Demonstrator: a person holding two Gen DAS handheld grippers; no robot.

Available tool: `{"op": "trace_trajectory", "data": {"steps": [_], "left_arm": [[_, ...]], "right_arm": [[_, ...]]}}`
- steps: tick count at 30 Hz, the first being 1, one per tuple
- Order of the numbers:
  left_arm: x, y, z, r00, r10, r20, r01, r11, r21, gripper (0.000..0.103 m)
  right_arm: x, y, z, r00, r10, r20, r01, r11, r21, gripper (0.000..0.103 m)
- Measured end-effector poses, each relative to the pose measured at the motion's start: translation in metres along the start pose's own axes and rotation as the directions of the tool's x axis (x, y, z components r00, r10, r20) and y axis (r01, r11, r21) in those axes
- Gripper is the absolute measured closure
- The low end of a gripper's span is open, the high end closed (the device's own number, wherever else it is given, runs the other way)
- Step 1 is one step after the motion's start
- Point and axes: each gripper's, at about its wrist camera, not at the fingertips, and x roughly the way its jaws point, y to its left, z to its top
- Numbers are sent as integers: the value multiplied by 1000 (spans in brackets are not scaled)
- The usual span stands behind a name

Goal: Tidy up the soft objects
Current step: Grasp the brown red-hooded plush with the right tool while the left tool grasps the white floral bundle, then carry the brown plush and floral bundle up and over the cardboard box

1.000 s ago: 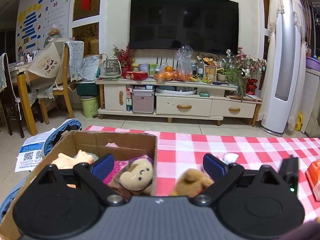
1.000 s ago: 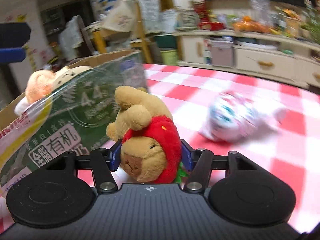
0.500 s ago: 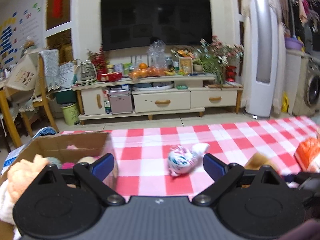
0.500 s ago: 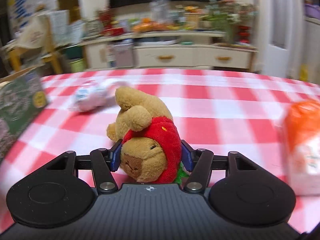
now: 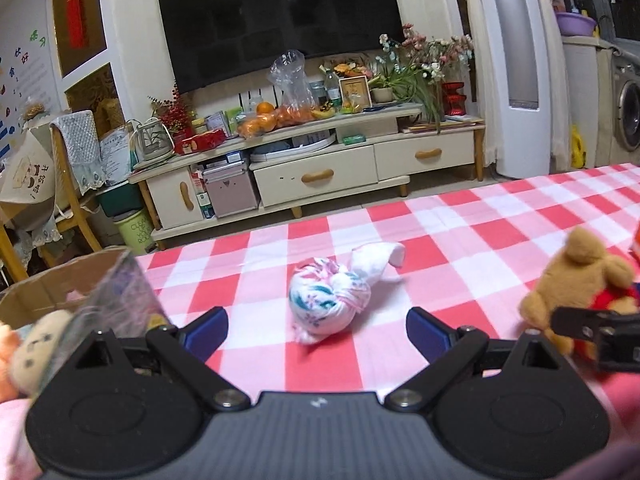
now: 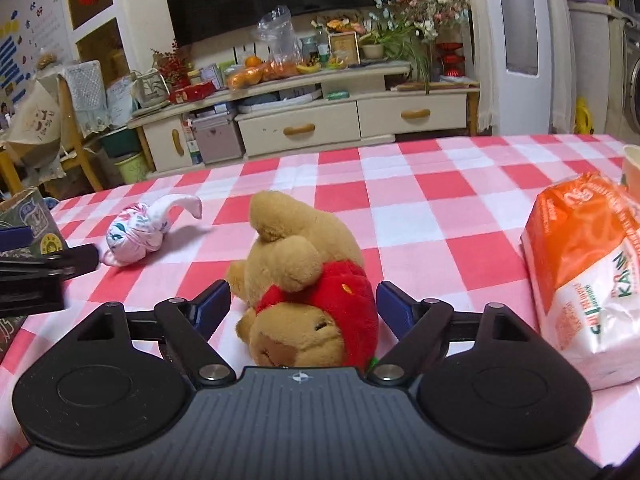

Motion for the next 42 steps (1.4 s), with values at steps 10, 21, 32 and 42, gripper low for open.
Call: {"op": "trace_trajectory", "data": {"steps": [10,21,32,42], "left_arm": [[63,-17,9,997,70,-23,-69,997,33,8],[91,-10,13,995,71,-74,-70,997,12,40],[83,-11,7,996,33,-86,-36,999,-26,42],[58,-18,-4,996,3,-93,-8,998,-56,42]], "right_arm": [[4,-10,6,1000,20,-21,-19,999,47,2],[6,-11,8,999,47,-23,-46,997,63,12],[5,-6,9,998,50,-25,-49,999,11,27],[5,-1,10,1000,10,-13,-11,999,-49,28]]}}
